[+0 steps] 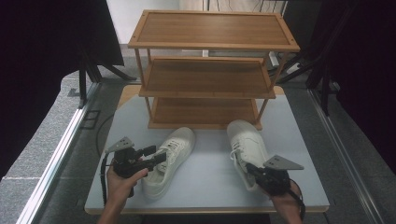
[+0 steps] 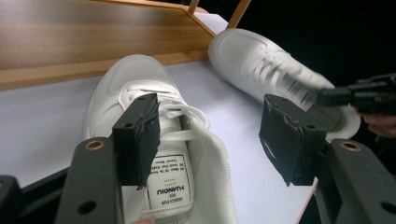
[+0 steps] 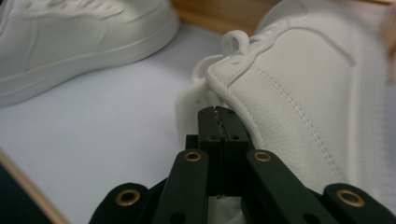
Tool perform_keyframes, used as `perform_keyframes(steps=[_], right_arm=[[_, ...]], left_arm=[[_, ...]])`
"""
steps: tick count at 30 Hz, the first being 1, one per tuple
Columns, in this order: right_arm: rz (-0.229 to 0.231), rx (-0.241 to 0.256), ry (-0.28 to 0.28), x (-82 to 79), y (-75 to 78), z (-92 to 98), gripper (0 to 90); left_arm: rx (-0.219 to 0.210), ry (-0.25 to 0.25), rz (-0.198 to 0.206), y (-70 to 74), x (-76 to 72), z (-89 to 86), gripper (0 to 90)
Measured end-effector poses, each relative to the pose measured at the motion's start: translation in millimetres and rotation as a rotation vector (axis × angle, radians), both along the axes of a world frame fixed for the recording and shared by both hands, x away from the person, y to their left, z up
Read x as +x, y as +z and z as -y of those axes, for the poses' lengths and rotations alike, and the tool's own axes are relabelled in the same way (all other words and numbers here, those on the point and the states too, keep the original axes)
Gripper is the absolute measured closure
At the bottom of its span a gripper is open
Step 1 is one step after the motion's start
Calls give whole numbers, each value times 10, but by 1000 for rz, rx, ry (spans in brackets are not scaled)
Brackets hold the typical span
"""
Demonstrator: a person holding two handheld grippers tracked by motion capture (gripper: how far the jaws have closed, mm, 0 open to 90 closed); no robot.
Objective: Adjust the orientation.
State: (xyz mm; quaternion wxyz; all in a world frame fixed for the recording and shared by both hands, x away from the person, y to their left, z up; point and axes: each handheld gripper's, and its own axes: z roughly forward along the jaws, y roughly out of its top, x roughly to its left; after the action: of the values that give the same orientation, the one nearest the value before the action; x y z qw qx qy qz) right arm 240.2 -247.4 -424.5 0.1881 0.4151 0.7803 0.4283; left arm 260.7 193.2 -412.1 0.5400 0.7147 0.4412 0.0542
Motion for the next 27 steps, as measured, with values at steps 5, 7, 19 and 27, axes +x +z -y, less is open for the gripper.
perform_keyframes(steps=[5,7,19,27], right_arm=[[-8,118,-101,76,-11,381,847],[-26,150,-154,112,-49,565,827],[11,70,15,-7,142,156,822],[-4,-132,-30,-17,-139,94,828]], left_arm=[[9,4,-7,-12,-20,3,380],[15,6,-11,-17,-28,-2,379],[31,21,-30,-67,-66,-36,376],[34,24,-42,-86,-56,-52,373]])
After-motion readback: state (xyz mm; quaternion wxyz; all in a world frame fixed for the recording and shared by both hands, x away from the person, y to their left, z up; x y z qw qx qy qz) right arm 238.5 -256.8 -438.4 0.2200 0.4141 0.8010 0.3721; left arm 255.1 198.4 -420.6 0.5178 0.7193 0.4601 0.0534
